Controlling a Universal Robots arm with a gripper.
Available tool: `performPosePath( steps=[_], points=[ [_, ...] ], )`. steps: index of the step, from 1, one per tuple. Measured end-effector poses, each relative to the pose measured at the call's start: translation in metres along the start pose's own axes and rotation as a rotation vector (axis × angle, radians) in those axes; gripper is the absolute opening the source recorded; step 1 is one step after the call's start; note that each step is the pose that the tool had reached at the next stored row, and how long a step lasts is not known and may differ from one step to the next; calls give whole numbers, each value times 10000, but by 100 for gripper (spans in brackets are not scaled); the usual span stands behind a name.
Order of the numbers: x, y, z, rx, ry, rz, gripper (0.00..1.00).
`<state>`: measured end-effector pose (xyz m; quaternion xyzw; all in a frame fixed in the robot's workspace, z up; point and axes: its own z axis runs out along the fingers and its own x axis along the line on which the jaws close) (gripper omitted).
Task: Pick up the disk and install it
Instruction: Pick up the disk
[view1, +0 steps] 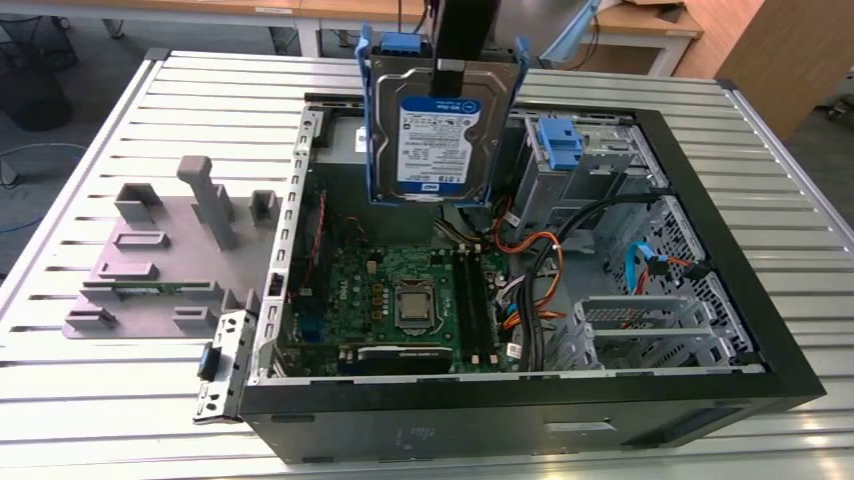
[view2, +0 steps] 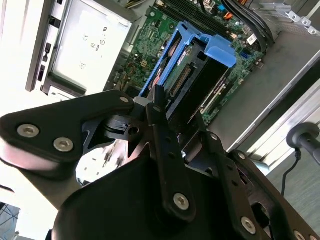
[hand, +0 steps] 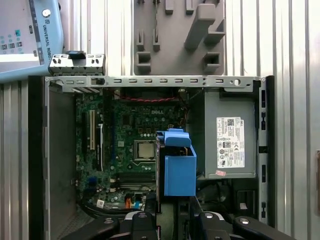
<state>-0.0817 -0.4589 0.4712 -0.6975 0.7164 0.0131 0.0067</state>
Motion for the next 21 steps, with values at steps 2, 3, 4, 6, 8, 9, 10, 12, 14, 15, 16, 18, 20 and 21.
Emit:
performPosePath(
  steps=[2, 3, 4, 6, 8, 9, 10, 12, 14, 15, 16, 18, 20, 21],
  points=[
    [17, -3, 0, 0, 0, 0, 35],
    [26, -5, 0, 0, 0, 0, 35],
    [35, -6, 0, 0, 0, 0, 35],
    [51, -9, 0, 0, 0, 0, 35],
    [67, -12, 0, 0, 1, 0, 35],
    [75, -13, 0, 0, 1, 0, 35],
    [84, -15, 0, 0, 0, 0, 35],
    [102, -18, 0, 0, -1, 1, 35],
    [121, -21, 0, 0, 0, 0, 35],
    [130, -23, 0, 0, 0, 0, 35],
    [139, -24, 0, 0, 0, 0, 35],
    [157, -28, 0, 0, 0, 0, 35],
    [175, -31, 0, 0, 1, 0, 35],
    [184, -32, 0, 0, -1, 0, 35]
  ],
)
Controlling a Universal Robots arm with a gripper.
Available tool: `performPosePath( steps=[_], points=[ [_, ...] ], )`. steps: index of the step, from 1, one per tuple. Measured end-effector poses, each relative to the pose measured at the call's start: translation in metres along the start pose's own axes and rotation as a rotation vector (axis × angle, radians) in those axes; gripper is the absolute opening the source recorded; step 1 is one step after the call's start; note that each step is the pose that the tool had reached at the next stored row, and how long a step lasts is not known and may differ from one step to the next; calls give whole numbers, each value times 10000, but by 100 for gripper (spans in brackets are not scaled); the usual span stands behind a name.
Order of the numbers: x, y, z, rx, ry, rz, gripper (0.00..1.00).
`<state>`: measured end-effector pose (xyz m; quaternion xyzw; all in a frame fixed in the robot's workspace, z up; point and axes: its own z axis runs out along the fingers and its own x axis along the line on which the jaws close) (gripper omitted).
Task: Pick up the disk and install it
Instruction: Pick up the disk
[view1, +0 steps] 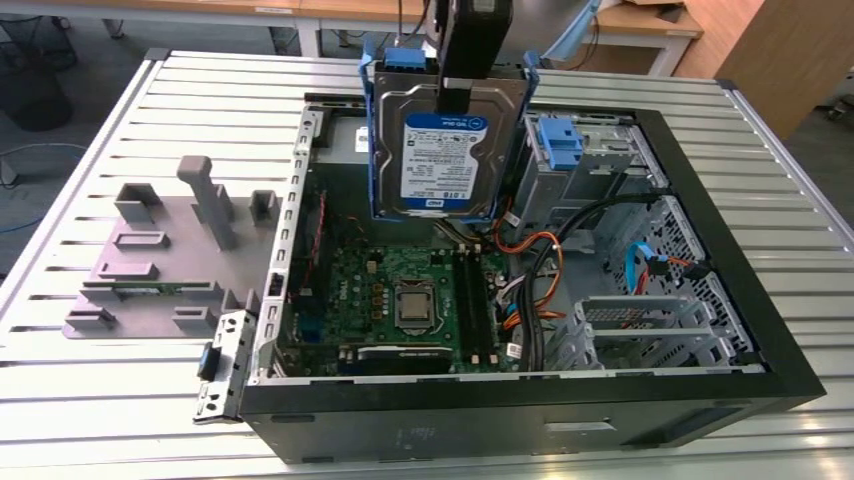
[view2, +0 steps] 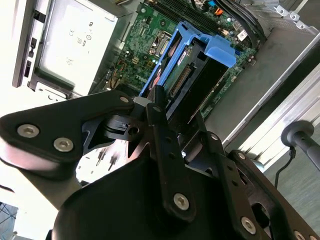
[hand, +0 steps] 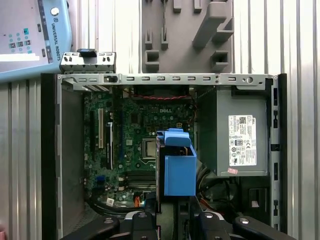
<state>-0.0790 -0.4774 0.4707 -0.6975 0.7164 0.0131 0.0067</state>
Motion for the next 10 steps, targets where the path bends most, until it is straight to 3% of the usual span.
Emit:
performPosePath(
  steps=[10],
  points=[
    [94, -16, 0, 0, 0, 0, 35]
  ],
)
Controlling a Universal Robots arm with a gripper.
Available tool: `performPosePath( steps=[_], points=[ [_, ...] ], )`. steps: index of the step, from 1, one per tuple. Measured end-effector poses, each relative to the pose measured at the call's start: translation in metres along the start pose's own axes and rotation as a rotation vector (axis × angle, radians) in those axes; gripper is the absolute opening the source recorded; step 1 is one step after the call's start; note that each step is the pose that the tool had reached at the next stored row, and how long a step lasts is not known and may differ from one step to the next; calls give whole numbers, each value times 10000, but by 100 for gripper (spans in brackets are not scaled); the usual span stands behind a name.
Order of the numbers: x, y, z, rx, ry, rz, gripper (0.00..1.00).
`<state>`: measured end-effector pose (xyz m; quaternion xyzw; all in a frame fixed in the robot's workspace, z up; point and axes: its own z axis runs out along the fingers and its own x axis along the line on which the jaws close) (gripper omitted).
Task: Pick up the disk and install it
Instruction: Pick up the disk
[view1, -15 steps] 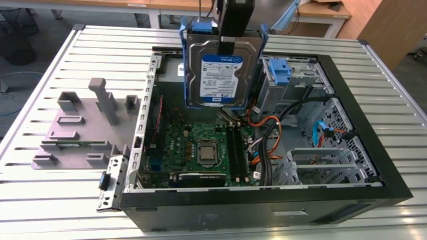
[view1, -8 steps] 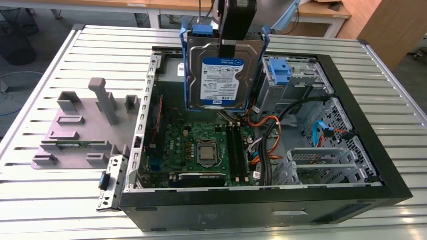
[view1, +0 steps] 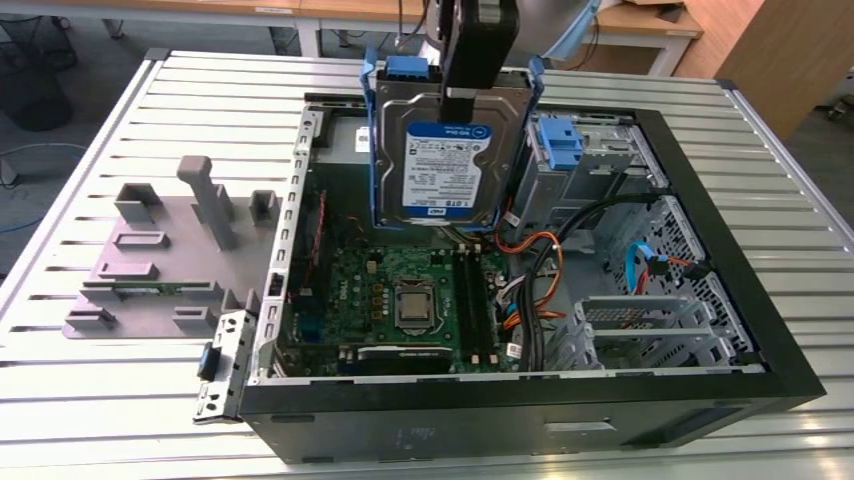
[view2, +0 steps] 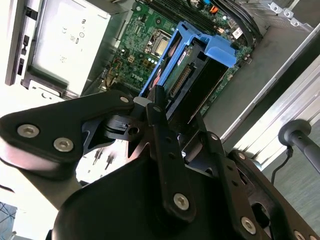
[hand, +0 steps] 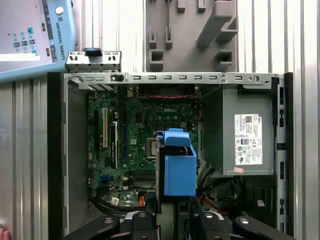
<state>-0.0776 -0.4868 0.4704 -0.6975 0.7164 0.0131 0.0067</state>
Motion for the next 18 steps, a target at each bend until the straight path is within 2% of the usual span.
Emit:
performPosePath(
  steps=[18],
  points=[
    [170, -25, 1, 1, -1, 0, 35]
  ],
)
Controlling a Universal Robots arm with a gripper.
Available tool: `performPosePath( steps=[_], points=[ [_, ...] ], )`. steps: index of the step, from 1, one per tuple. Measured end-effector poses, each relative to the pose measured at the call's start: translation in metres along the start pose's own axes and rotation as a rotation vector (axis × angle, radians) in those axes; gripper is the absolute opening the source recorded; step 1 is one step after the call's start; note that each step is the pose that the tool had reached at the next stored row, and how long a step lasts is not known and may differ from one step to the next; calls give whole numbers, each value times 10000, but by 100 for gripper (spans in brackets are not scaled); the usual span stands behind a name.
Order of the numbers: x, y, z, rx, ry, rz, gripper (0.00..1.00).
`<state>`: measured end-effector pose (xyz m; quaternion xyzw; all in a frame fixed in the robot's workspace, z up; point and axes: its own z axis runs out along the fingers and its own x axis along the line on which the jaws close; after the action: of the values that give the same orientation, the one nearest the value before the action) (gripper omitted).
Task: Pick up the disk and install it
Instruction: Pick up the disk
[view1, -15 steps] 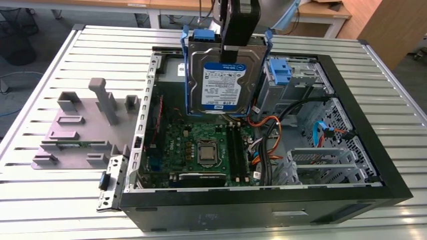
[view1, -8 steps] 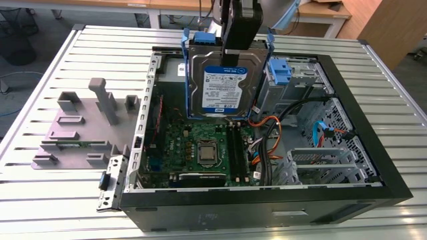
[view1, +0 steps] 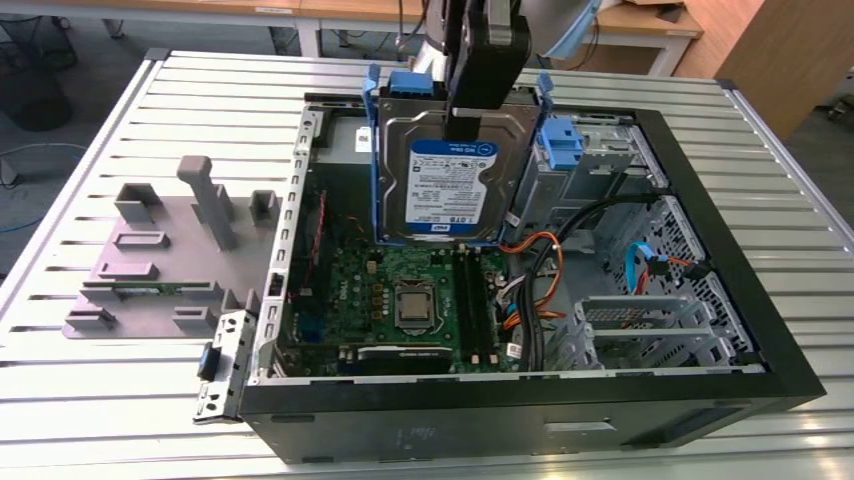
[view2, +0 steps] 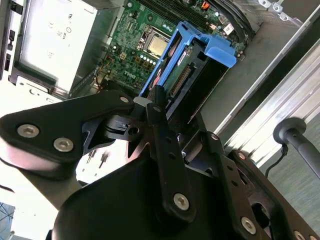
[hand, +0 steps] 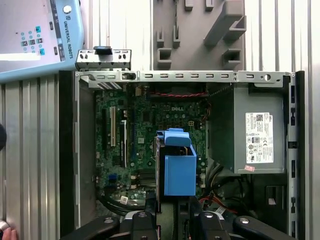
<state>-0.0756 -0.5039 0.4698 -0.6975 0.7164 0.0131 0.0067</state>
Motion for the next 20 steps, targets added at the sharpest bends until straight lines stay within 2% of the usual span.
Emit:
performPosePath(
  steps=[20],
  points=[
    [199, -35, -1, 0, 2, 0, 35]
  ],
)
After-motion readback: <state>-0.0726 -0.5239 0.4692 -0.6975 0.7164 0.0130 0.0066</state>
